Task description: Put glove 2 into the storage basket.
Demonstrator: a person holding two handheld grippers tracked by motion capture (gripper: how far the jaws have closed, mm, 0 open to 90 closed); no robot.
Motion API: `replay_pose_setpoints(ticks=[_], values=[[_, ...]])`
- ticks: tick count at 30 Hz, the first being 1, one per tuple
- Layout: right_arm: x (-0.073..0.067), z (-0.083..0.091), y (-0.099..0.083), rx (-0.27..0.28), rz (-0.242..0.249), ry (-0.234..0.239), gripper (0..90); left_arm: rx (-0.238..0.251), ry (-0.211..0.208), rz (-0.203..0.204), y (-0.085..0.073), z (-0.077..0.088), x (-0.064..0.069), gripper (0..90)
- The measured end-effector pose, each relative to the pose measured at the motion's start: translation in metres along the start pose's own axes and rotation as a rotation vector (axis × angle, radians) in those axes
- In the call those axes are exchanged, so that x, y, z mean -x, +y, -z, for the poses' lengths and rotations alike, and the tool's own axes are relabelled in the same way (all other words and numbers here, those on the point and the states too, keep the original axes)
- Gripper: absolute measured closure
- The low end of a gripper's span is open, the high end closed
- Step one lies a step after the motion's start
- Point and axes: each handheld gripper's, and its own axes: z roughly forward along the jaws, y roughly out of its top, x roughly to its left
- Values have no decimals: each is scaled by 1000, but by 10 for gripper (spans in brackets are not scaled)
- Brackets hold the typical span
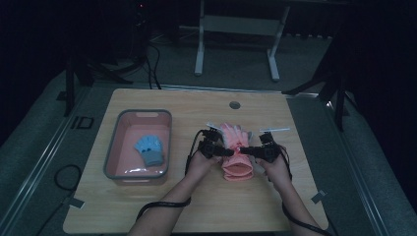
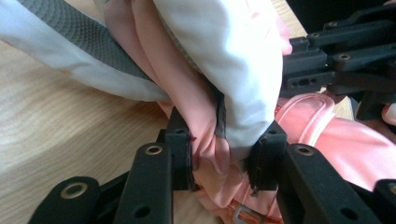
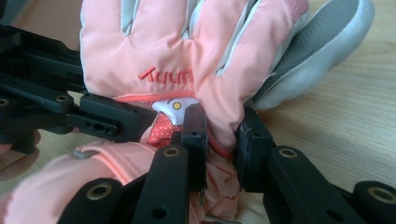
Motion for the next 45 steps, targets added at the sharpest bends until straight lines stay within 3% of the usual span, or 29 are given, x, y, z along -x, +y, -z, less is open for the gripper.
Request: replay_pose_setpoints(ticks=[9,10,11,16,19,27,28,34,45], values=[[-29,22,15,63,46,4,761,13,7,-63,14,39,15,673],[-33,24,17,70,52,9,762,17,17,-79,17,51,18,673],[-41,27,23,77,59,20,762,19,21,-84,18,56,20,673],[-58,32,34,94,80,29,762,30,39,-101,23,77,23,672],[-74,33,45,105,96,42,762,47,59,-111,27,100,23,672],[-101,28,63,117,139,55,761,59,83,-115,29,132,17,672],[-110,24,69,116,154,67,761,63,92,-112,28,142,14,672],[-126,16,78,113,178,76,761,67,114,-109,27,163,6,672],[-169,-17,96,98,206,136,762,75,165,-73,12,211,-20,671]])
